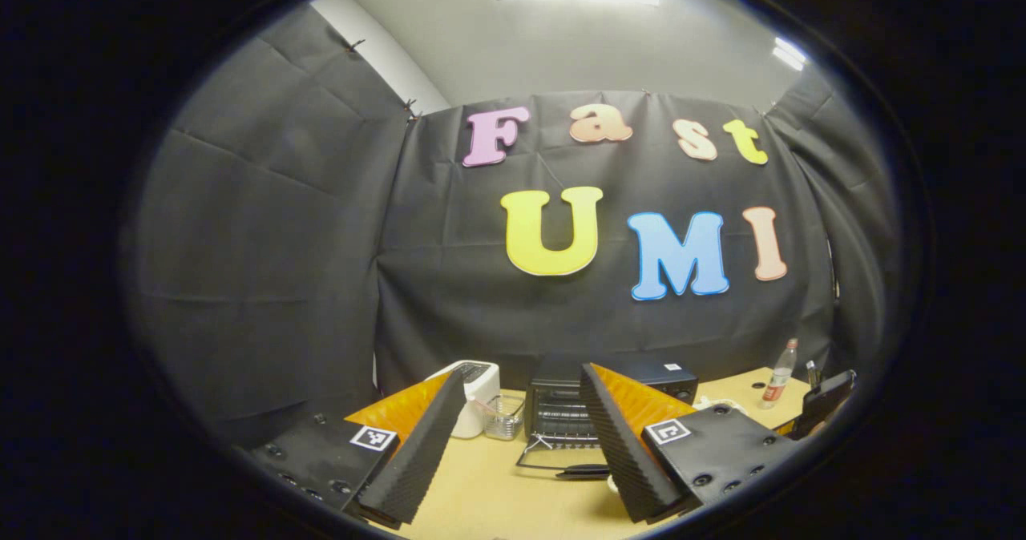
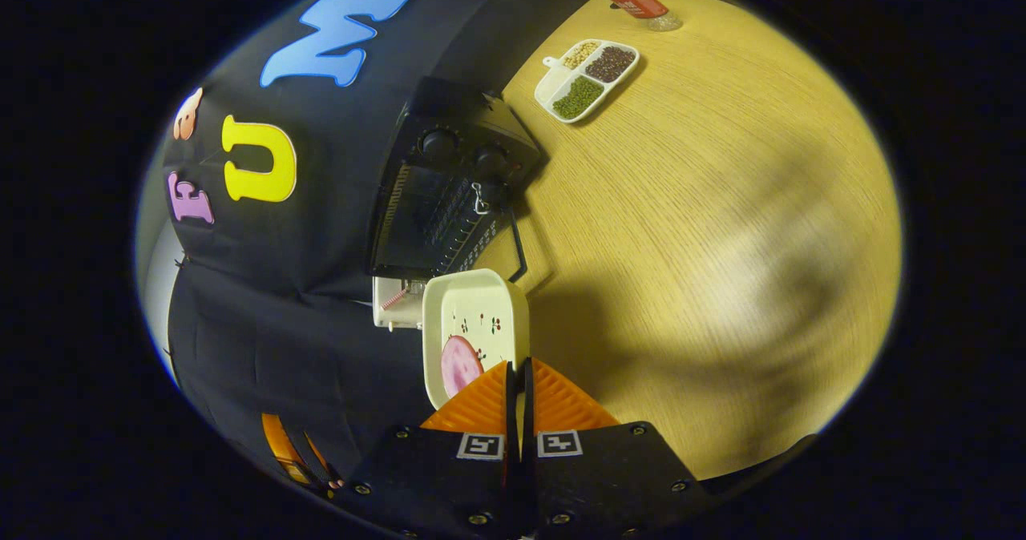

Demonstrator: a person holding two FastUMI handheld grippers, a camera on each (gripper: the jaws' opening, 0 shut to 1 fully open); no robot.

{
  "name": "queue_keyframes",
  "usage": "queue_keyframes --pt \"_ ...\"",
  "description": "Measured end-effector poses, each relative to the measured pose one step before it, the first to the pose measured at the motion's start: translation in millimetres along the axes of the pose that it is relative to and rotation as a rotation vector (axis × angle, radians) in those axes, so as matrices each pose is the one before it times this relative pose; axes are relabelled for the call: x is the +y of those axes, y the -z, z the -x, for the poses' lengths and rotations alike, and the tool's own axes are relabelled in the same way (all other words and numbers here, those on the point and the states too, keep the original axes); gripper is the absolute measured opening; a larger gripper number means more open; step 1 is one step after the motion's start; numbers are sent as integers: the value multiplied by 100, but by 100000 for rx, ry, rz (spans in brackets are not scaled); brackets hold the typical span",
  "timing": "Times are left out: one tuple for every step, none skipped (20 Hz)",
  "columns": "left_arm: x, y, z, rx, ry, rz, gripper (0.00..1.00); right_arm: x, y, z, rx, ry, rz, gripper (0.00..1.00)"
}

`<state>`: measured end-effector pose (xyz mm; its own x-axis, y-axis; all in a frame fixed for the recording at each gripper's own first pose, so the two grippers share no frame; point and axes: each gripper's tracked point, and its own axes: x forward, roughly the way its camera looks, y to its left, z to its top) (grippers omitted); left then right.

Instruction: Open the electric oven with the left hand, put the food in, and close the electric oven.

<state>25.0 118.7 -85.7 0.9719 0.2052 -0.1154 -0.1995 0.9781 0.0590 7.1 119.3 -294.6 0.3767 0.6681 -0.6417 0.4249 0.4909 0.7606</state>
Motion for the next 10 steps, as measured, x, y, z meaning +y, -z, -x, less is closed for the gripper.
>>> queue_keyframes --pt "381 199 -399 253 -248 273 100 567 -324 -713 -1767 124 -1787 1" --pt "419 75 -409 252 -125 326 97 497 -407 -677 -1503 -39 -2150 1" --pt "488 116 -402 296 72 189 100 640 -235 -806 -1536 -495 -2628 1" --pt "379 133 -520 73 -78 -153 100 531 -193 -779 -1091 -468 -2811 1" --pt "589 224 -418 -129 -87 -298 97 563 10 -717 -787 -707 -2855 1" --pt "614 100 -363 55 -125 -319 100 480 17 -830 -43 -249 -2851 1" --pt "417 110 -617 123 -158 -80 97 530 148 -844 -140 -368 -2458 1" --pt "438 80 -568 33 50 127 100 414 32 -883 -595 -107 -1750 1" --pt "560 79 -411 181 163 38 100 439 33 -813 -988 -143 -1118 1" --pt "437 -15 -593 199 175 -251 97 388 -53 -829 -1333 208 -823 1"
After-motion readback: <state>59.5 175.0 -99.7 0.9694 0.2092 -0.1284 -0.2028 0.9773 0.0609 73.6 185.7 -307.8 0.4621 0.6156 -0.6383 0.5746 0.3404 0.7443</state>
